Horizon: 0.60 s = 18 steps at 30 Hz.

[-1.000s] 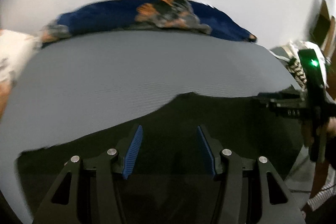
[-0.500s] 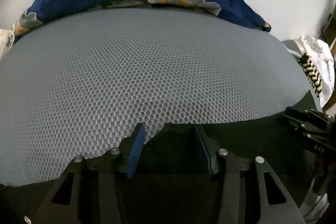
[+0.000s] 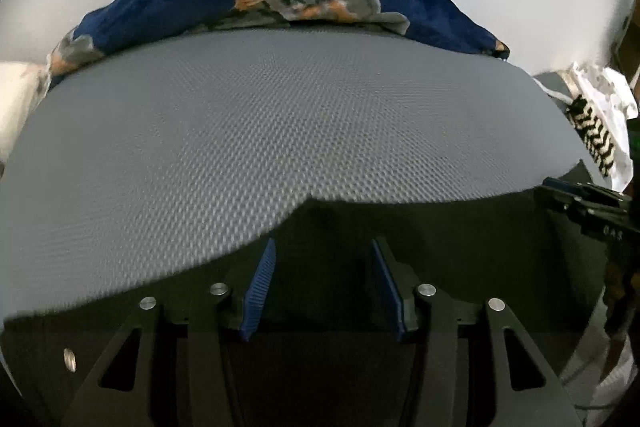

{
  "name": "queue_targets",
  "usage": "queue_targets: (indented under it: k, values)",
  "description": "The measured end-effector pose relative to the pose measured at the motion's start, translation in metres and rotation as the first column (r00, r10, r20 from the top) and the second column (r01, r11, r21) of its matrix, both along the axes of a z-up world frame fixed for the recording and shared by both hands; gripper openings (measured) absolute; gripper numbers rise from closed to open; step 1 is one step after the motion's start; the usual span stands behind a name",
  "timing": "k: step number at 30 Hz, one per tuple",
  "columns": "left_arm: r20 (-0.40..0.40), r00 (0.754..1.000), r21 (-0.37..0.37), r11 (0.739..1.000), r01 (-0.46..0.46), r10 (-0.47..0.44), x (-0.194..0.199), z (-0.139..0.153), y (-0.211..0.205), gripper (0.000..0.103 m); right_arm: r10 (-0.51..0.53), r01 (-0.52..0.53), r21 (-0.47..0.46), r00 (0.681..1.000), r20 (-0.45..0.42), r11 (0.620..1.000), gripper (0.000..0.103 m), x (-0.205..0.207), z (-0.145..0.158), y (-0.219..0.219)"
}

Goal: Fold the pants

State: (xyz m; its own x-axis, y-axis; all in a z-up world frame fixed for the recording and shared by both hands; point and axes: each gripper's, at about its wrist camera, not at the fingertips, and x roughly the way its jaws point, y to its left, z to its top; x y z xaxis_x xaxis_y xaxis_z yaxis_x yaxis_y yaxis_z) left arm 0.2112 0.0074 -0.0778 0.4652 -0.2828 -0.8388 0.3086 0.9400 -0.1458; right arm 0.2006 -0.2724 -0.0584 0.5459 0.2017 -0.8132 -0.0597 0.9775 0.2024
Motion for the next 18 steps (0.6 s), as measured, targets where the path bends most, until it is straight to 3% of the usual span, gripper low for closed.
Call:
queue_targets:
  k: [3, 8, 18]
  values:
    - [-0.007, 1.0, -0.01, 1.0, -0.023, 0.023, -0.016, 0.003, 0.007, 0.051, -0.001, 0.001, 0.043, 1.0, 0.017, 0.999, 0.043, -0.012, 0.006, -0.025]
    - [-0.023, 0.997, -0.016, 0.997, -0.078, 0.077, -0.044, 0.004, 0.02, 0.054, -0.068, 0.075, 0.16, 0.997, -0.046, 0.984, 0.043, -0.029, 0.009, -0.088]
    - [-0.05, 0.985, -0.009, 0.986, -0.164, 0.163, -0.07, -0.002, 0.024, 0.056, -0.254, 0.277, 0.189, 0.957, -0.137, 0.942, 0.044, -0.067, 0.015, -0.222]
